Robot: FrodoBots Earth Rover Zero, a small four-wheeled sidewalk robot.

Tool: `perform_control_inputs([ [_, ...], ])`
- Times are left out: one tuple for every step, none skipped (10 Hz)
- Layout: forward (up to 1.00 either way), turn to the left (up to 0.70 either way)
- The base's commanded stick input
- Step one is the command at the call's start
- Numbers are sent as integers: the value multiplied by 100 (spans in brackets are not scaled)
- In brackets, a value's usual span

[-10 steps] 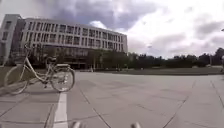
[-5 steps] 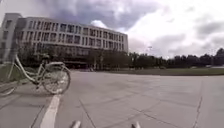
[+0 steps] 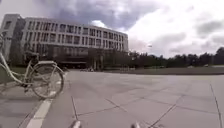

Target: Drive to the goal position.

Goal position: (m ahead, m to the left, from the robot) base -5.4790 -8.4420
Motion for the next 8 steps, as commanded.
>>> perform_control_inputs([
  [70,0],
  [70,0],
  [70,0],
  [70,0],
  [70,0],
  [70,0],
  [70,0],
  [70,0],
])
